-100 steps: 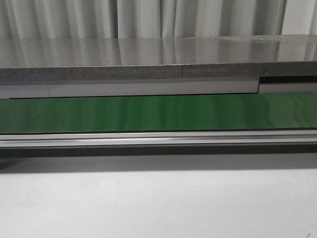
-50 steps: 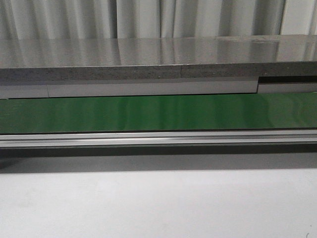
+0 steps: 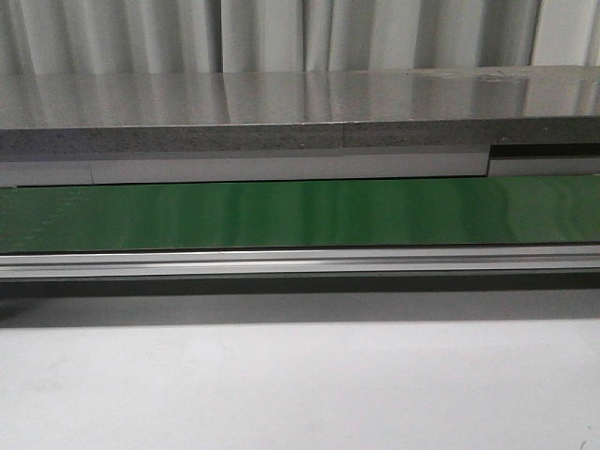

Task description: Move button from left to right

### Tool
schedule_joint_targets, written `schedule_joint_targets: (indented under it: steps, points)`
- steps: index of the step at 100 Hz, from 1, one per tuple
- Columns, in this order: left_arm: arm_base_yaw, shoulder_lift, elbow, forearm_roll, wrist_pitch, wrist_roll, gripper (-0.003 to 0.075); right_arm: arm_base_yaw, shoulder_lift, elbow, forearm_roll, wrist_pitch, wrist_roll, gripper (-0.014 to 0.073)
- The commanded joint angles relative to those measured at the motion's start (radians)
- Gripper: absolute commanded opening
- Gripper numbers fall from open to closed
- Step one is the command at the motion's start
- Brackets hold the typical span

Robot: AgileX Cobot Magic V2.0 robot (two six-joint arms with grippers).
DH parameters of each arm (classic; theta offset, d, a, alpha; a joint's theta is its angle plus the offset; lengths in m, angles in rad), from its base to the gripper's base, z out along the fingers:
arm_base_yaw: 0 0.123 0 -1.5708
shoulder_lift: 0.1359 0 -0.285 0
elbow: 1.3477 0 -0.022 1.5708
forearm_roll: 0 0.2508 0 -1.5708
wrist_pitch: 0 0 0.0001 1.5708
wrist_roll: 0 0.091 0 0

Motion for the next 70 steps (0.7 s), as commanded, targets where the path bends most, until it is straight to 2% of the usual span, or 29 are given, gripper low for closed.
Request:
schedule_joint_targets:
  steps: [1, 30, 57, 63, 70]
  points:
    - [-0.009, 0.011, -0.029, -0.011, -0.068, 0.001, -0.0019, 0.029, -0.11, 0.061, 0.022, -0.108, 0.001, 0.0457]
    - [-0.009, 0.011, -0.029, -0.011, -0.068, 0.001, -0.0019, 0.046, -0.459, 0.359, 0.055, -0.171, 0.001, 0.0455]
    - [-0.009, 0.011, -0.029, -0.011, -0.068, 0.001, -0.0019, 0.046, -0.783, 0.499, 0.067, -0.054, 0.001, 0.0453]
    - [-0.009, 0.011, -0.029, -0.011, -0.068, 0.001, -0.0019, 0.046, -0.827, 0.512, 0.067, -0.03, 0.001, 0.0426]
    - [-0.009, 0.011, -0.029, -0.011, -0.068, 0.001, -0.0019, 0.046, -0.864, 0.519, 0.067, -0.014, 0.001, 0.0356]
